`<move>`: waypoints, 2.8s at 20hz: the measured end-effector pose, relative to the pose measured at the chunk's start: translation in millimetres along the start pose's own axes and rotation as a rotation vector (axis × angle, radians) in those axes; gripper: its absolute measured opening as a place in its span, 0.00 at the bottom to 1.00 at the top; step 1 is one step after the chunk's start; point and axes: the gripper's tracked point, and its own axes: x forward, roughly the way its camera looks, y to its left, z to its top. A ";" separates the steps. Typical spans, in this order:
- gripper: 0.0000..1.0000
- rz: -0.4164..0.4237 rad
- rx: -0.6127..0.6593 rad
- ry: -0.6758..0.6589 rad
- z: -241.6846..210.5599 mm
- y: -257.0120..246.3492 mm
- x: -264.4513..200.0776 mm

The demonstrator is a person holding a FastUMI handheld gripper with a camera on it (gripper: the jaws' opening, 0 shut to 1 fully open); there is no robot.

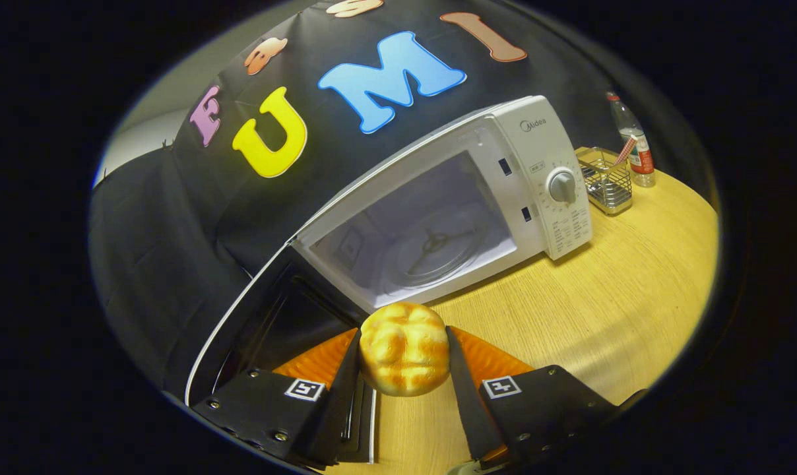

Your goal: Open the microwave, put the food inside, and close the microwave door.

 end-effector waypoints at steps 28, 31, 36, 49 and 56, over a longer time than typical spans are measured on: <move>0.72 -0.154 0.185 -0.207 64.7 -35.6 185.2; 0.88 -0.184 0.147 -0.238 71.1 -40.1 184.4; 0.97 -0.175 0.120 -0.235 74.9 -33.6 168.6; 0.97 -0.081 -0.208 -0.278 71.5 28.9 21.0; 0.97 -0.049 -0.307 -0.297 56.3 54.6 -62.9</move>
